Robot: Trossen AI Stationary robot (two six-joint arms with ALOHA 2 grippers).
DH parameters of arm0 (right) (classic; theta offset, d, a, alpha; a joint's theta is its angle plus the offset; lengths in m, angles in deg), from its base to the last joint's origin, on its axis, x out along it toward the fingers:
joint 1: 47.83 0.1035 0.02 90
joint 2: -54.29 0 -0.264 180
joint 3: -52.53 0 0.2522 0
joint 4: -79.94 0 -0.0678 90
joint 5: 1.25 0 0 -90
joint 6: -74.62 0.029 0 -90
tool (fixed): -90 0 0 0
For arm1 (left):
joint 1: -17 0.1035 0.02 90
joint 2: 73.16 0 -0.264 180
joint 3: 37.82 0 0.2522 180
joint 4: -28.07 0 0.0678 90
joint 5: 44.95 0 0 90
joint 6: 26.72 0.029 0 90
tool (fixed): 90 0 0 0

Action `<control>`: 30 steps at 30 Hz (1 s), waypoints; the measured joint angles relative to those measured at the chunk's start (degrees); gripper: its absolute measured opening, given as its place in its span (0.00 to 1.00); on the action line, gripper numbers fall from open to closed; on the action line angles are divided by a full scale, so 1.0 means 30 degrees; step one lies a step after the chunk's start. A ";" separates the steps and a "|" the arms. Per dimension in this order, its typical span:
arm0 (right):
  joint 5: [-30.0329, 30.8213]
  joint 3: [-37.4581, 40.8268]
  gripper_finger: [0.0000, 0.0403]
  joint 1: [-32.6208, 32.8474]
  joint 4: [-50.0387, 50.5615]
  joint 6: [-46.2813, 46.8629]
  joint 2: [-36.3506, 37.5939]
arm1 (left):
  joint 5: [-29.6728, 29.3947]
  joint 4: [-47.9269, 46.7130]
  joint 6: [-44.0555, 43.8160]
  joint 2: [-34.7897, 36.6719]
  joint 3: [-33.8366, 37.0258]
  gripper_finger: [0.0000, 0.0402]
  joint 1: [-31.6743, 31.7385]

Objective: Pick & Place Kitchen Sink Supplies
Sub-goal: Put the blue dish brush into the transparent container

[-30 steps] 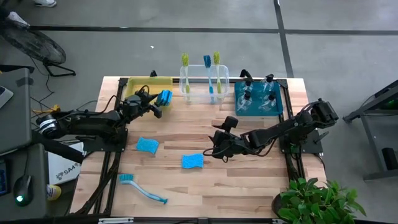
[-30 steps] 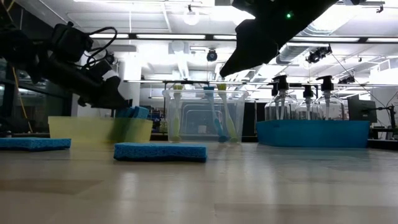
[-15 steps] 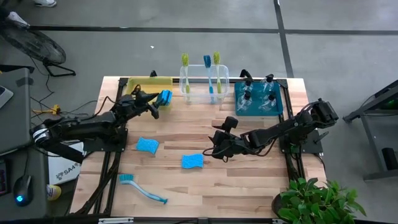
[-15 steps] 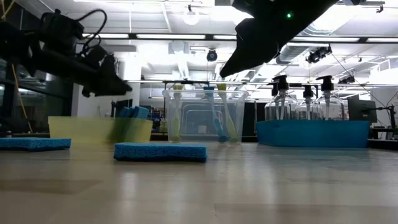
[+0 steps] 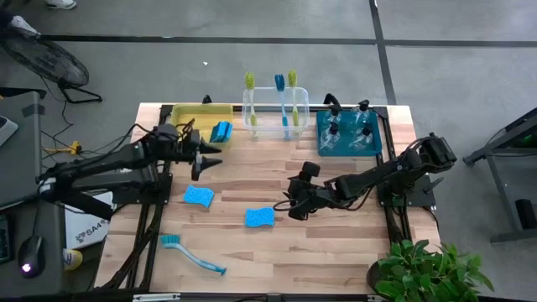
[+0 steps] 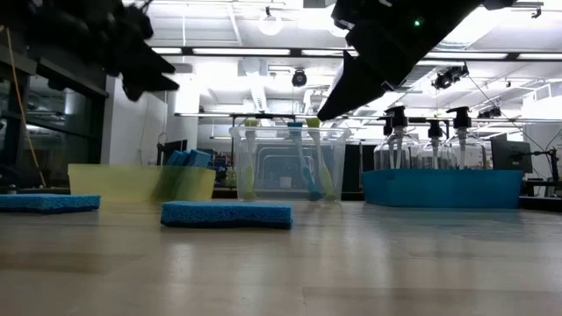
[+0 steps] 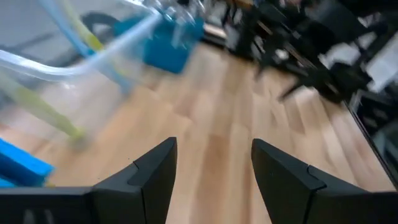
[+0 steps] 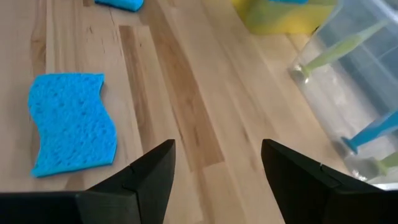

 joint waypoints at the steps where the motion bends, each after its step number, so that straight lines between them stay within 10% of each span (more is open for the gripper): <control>1: -0.0155 0.0000 0.58 0.0000 0.0134 0.0187 0.0000 | -0.0540 -0.1068 0.0047 0.0140 -0.0542 0.50 -0.0825; 16: -0.0053 0.0000 0.58 0.1045 0.0787 0.0717 0.0000 | -0.8436 -0.9271 -0.6540 -0.1235 -0.3965 0.50 -1.5097; 30: -0.0040 0.0000 0.58 0.1217 0.1100 0.0746 0.0000 | -0.9846 -0.9004 -1.3945 -0.6110 -0.3965 0.50 -2.2783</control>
